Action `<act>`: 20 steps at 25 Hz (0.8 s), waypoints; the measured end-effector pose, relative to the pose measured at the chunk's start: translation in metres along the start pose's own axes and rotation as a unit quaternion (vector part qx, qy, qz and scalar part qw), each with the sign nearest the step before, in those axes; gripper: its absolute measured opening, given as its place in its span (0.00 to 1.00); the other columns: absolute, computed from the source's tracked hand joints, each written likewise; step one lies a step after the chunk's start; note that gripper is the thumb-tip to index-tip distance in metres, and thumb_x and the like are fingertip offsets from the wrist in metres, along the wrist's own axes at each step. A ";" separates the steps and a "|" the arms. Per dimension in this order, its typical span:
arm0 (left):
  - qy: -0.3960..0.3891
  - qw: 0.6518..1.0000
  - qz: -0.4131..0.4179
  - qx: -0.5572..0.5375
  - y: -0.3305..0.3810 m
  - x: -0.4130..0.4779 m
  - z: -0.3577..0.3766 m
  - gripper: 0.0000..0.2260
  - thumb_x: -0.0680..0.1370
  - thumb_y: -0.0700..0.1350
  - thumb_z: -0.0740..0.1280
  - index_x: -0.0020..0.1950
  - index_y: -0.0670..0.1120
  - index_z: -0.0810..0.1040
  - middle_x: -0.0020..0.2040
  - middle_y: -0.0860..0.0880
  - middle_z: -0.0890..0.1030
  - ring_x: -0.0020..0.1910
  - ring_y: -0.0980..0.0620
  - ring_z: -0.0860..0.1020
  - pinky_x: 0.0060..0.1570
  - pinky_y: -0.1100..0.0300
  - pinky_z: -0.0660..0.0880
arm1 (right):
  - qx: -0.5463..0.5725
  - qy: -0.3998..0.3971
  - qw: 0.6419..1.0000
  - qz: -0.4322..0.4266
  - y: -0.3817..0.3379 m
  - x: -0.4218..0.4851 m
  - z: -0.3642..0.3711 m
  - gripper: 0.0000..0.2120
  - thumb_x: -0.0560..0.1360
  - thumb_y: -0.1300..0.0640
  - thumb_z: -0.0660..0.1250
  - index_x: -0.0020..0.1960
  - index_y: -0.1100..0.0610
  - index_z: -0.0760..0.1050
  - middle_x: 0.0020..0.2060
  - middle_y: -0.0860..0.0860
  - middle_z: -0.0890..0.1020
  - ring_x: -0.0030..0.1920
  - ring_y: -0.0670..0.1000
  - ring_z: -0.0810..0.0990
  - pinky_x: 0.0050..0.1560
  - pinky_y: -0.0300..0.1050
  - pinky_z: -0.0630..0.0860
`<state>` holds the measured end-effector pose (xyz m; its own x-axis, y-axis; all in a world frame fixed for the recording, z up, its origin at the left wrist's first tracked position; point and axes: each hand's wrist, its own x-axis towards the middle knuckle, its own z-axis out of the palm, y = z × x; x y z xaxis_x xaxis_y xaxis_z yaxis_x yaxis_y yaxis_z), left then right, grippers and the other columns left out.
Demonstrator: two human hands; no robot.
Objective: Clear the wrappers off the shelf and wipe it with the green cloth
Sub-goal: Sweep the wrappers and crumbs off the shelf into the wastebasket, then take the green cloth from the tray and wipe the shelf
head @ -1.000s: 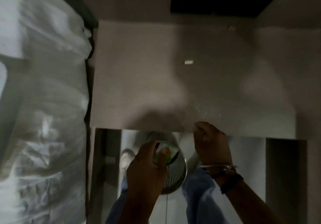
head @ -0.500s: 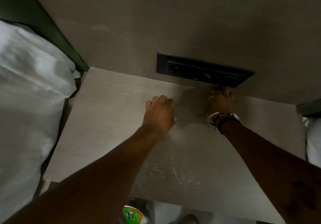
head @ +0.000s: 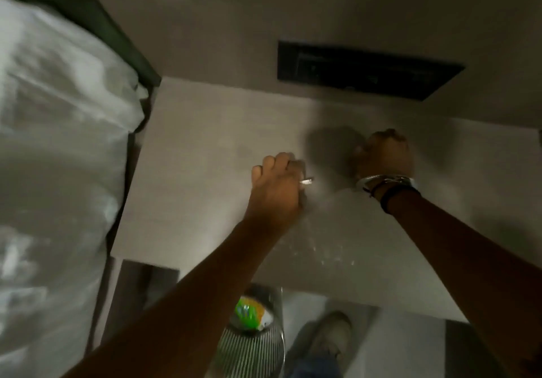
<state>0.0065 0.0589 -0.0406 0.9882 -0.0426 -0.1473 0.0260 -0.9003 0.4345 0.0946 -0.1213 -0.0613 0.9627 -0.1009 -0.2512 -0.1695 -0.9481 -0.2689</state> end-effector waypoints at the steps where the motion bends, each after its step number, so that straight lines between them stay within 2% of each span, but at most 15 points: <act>1: 0.015 1.000 -0.018 -0.009 -0.001 -0.037 -0.009 0.07 0.76 0.46 0.62 0.47 0.45 0.78 0.50 0.43 0.78 0.48 0.43 0.74 0.47 0.51 0.67 | 0.056 0.014 0.998 -0.014 -0.010 -0.038 0.003 0.09 0.70 0.59 0.66 0.41 0.66 0.79 0.42 0.65 0.81 0.47 0.64 0.79 0.45 0.52 0.76; 3: 0.021 0.998 -0.061 -0.024 -0.012 -0.120 -0.021 0.04 0.75 0.44 0.63 0.46 0.46 0.76 0.46 0.45 0.77 0.44 0.44 0.75 0.44 0.51 0.69 | 0.159 0.055 0.985 -0.042 -0.027 -0.127 0.019 0.06 0.66 0.59 0.68 0.34 0.61 0.78 0.34 0.60 0.81 0.38 0.60 0.78 0.38 0.50 0.74; 4: 0.003 0.997 -0.080 -0.023 -0.018 -0.164 -0.025 0.04 0.74 0.45 0.63 0.46 0.47 0.75 0.45 0.46 0.78 0.44 0.45 0.76 0.42 0.51 0.71 | 0.186 0.040 0.980 -0.050 -0.037 -0.178 0.030 0.05 0.67 0.57 0.67 0.34 0.58 0.76 0.34 0.56 0.79 0.36 0.56 0.77 0.37 0.47 0.73; 6: -0.061 0.989 -0.132 -0.001 -0.039 -0.231 -0.019 0.07 0.72 0.46 0.70 0.49 0.47 0.78 0.45 0.45 0.83 0.44 0.44 0.82 0.42 0.48 0.78 | 0.191 -0.040 0.979 -0.058 -0.050 -0.271 0.056 0.06 0.69 0.53 0.65 0.37 0.54 0.77 0.36 0.51 0.78 0.37 0.52 0.76 0.39 0.43 0.72; 8: -0.149 0.978 -0.143 0.016 -0.064 -0.257 0.002 0.15 0.68 0.43 0.79 0.52 0.43 0.82 0.49 0.41 0.85 0.48 0.41 0.84 0.49 0.44 0.81 | 0.168 -0.130 0.977 -0.023 -0.053 -0.323 0.083 0.04 0.70 0.57 0.69 0.43 0.56 0.81 0.41 0.54 0.81 0.42 0.55 0.80 0.43 0.45 0.74; 10: -0.233 0.960 -0.154 0.005 -0.078 -0.244 -0.002 0.16 0.76 0.47 0.72 0.63 0.44 0.78 0.63 0.43 0.80 0.64 0.44 0.77 0.66 0.46 0.70 | 0.154 -0.181 0.971 0.023 -0.065 -0.337 0.090 0.10 0.71 0.61 0.70 0.52 0.59 0.81 0.50 0.57 0.82 0.51 0.58 0.80 0.52 0.49 0.75; 11: -0.246 0.959 -0.140 -0.012 -0.082 -0.236 -0.013 0.17 0.79 0.49 0.67 0.67 0.47 0.75 0.68 0.46 0.76 0.69 0.47 0.72 0.70 0.49 0.65 | 0.136 -0.204 0.969 0.022 -0.072 -0.338 0.080 0.12 0.72 0.61 0.69 0.56 0.60 0.80 0.53 0.58 0.81 0.54 0.58 0.79 0.55 0.49 0.75; 12: -0.239 0.961 -0.135 -0.036 -0.083 -0.232 -0.030 0.17 0.79 0.50 0.65 0.67 0.49 0.75 0.69 0.49 0.76 0.69 0.48 0.71 0.70 0.50 0.64 | 0.103 -0.206 0.973 -0.016 -0.082 -0.336 0.066 0.13 0.72 0.60 0.68 0.56 0.60 0.79 0.53 0.58 0.81 0.54 0.59 0.79 0.55 0.51 0.76; 14: -0.158 0.973 -0.162 -0.047 -0.080 -0.227 -0.082 0.15 0.78 0.50 0.64 0.64 0.50 0.77 0.63 0.50 0.79 0.63 0.48 0.76 0.65 0.52 0.70 | 0.041 -0.196 0.973 -0.112 -0.109 -0.325 0.026 0.12 0.74 0.60 0.65 0.55 0.62 0.79 0.53 0.60 0.82 0.54 0.60 0.80 0.54 0.53 0.77; 16: 0.011 0.984 -0.169 -0.048 -0.081 -0.233 -0.142 0.11 0.76 0.47 0.62 0.57 0.50 0.79 0.54 0.49 0.81 0.54 0.48 0.78 0.56 0.52 0.75 | 0.047 -0.192 0.972 -0.129 -0.154 -0.304 -0.021 0.13 0.75 0.60 0.63 0.56 0.64 0.78 0.54 0.62 0.81 0.54 0.62 0.79 0.56 0.55 0.76; 17: 0.109 0.982 -0.149 -0.045 -0.086 -0.232 -0.176 0.10 0.76 0.46 0.62 0.55 0.50 0.78 0.52 0.49 0.80 0.51 0.48 0.77 0.53 0.52 0.75 | 0.066 -0.154 0.974 -0.151 -0.188 -0.293 -0.046 0.15 0.74 0.59 0.62 0.57 0.65 0.78 0.55 0.63 0.81 0.55 0.63 0.79 0.57 0.57 0.76; 19: 0.265 0.956 -0.116 -0.056 -0.108 -0.213 -0.245 0.09 0.77 0.46 0.62 0.57 0.49 0.77 0.54 0.46 0.79 0.53 0.47 0.75 0.55 0.53 0.71 | 0.091 -0.071 0.966 -0.233 -0.265 -0.269 -0.087 0.19 0.74 0.56 0.59 0.59 0.66 0.77 0.57 0.64 0.81 0.57 0.64 0.79 0.59 0.59 0.77; 20: 0.315 0.941 -0.116 -0.052 -0.128 -0.202 -0.275 0.10 0.77 0.46 0.62 0.58 0.48 0.77 0.56 0.46 0.78 0.54 0.47 0.75 0.56 0.54 0.70 | 0.093 -0.034 0.945 -0.310 -0.304 -0.260 -0.097 0.20 0.74 0.56 0.59 0.59 0.66 0.78 0.57 0.65 0.81 0.57 0.65 0.79 0.58 0.60 0.77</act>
<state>-0.1549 0.3021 0.1784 0.8472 0.4439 0.2920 0.2339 -0.8050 0.5452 -0.0837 0.1638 0.1758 0.8741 0.4834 -0.0487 0.3835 -0.7480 -0.5417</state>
